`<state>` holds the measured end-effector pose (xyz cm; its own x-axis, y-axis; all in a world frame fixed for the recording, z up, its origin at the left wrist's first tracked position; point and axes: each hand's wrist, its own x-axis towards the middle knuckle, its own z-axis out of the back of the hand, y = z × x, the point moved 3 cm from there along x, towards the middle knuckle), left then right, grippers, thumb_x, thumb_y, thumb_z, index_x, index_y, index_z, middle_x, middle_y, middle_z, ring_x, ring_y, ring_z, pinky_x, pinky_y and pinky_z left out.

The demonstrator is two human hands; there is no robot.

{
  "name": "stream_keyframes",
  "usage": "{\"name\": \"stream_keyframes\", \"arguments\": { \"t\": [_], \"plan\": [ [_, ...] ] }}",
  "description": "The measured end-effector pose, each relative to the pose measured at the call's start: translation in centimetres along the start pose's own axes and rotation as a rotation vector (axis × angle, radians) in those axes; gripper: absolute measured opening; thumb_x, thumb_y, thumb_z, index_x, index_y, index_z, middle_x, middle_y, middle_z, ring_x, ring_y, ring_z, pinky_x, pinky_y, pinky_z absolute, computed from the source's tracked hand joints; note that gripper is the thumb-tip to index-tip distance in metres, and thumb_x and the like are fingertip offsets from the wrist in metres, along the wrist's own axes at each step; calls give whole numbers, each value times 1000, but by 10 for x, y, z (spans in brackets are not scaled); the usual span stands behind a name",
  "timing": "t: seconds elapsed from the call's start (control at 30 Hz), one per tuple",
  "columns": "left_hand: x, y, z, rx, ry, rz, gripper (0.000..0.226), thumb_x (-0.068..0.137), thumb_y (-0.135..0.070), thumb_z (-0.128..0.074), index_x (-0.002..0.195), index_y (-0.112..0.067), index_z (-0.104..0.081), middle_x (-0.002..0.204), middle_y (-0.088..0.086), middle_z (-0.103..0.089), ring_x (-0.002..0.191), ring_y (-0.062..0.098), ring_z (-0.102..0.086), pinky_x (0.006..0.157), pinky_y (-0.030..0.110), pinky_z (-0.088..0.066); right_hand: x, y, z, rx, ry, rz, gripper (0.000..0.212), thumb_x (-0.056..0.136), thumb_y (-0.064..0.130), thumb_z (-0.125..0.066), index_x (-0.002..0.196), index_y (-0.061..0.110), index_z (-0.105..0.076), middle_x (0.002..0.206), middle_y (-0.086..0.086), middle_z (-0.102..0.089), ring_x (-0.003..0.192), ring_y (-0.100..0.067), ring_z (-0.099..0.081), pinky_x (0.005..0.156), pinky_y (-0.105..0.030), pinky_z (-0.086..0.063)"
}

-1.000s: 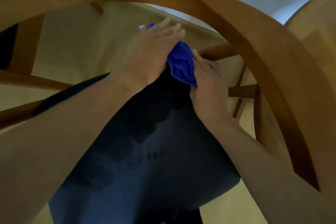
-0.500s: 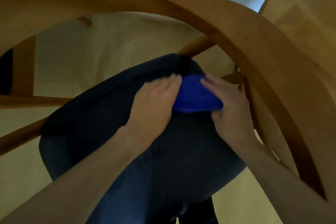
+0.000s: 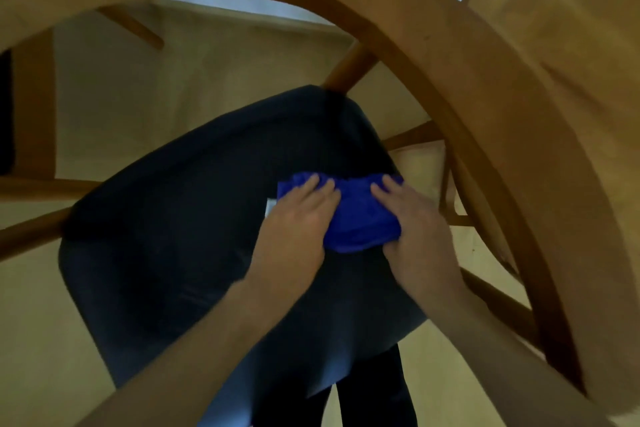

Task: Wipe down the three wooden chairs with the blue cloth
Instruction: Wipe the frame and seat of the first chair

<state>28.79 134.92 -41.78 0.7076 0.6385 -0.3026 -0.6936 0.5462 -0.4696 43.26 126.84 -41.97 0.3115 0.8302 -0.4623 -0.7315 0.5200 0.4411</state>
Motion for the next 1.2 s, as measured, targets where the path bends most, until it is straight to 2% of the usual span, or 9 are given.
{"name": "stream_keyframes", "arguments": {
  "t": [0.1, 0.2, 0.3, 0.4, 0.57, 0.63, 0.83, 1.0, 1.2],
  "plan": [
    [-21, -3, 3, 0, 65, -8, 69, 57, 2, -82, 123, -7, -62, 126, 10, -63, 117, 27, -59, 97, 38, -41, -10, 3, 6, 20, 53, 3, 64, 82, 5, -70, 140, 21, -49, 149, 2, -44, 140, -17, -36, 116, -28, -22],
    [7, 3, 29, -17, -26, 20, 60, 80, -8, -58, 139, -13, -45, 143, 8, -48, 132, 23, -44, 109, 35, -30, 9, 22, 24, 146, -150, 21, 61, 85, 1, -64, 140, 19, -49, 148, 6, -42, 138, -11, -36, 117, -25, -25],
    [74, 17, 58, 33, -199, 47, 51, 83, -8, -49, 133, -18, -49, 132, 5, -54, 123, 21, -49, 105, 43, -41, 59, 39, 37, 260, -288, -45, 47, 93, 3, -54, 136, 21, -51, 130, 17, -46, 114, 5, -42, 88, 9, -21],
    [120, 29, 58, 78, -196, 64, 42, 84, -3, -53, 124, -16, -52, 119, 5, -55, 112, 23, -53, 93, 44, -47, 112, 39, 33, 184, -311, -162, 23, 98, 14, -50, 120, 19, -57, 109, 8, -59, 90, -2, -49, 71, 0, -30],
    [51, 17, 17, -15, -198, 60, 55, 77, 12, -57, 130, 1, -53, 139, 20, -49, 133, 34, -41, 115, 35, -16, 47, 20, 6, 99, -231, -15, 43, 92, 10, -59, 133, 20, -52, 120, 9, -55, 112, -6, -51, 99, -18, -33],
    [0, 3, -2, -33, -162, 6, 50, 72, 11, -56, 122, 3, -60, 128, 23, -58, 121, 39, -54, 109, 40, -30, -4, 9, -11, 27, -121, -40, 58, 86, 9, -66, 139, 20, -48, 144, 3, -49, 135, -15, -41, 116, -30, -25],
    [-20, 6, 14, -60, 106, -64, 50, 74, -4, -53, 121, -19, -62, 117, 5, -66, 106, 26, -64, 85, 43, -55, -28, 12, 4, 65, -25, -38, 63, 84, 3, -67, 140, 25, -48, 149, 7, -42, 142, -13, -31, 116, -27, -17],
    [82, 38, 75, 32, -148, 56, 39, 86, -2, -53, 121, -16, -58, 115, 9, -64, 104, 26, -60, 91, 43, -48, 68, 50, 43, 147, -299, 65, 52, 90, -2, -53, 139, 18, -50, 138, 3, -51, 126, -7, -45, 99, -1, -21],
    [56, 38, 20, -86, -296, 127, 56, 78, 11, -54, 132, -4, -54, 137, 17, -52, 132, 34, -43, 109, 28, -21, 73, 31, 8, 114, -192, 109, 48, 93, 1, -53, 139, 15, -49, 140, -6, -52, 128, -16, -46, 107, -12, -24]
  ]
}}
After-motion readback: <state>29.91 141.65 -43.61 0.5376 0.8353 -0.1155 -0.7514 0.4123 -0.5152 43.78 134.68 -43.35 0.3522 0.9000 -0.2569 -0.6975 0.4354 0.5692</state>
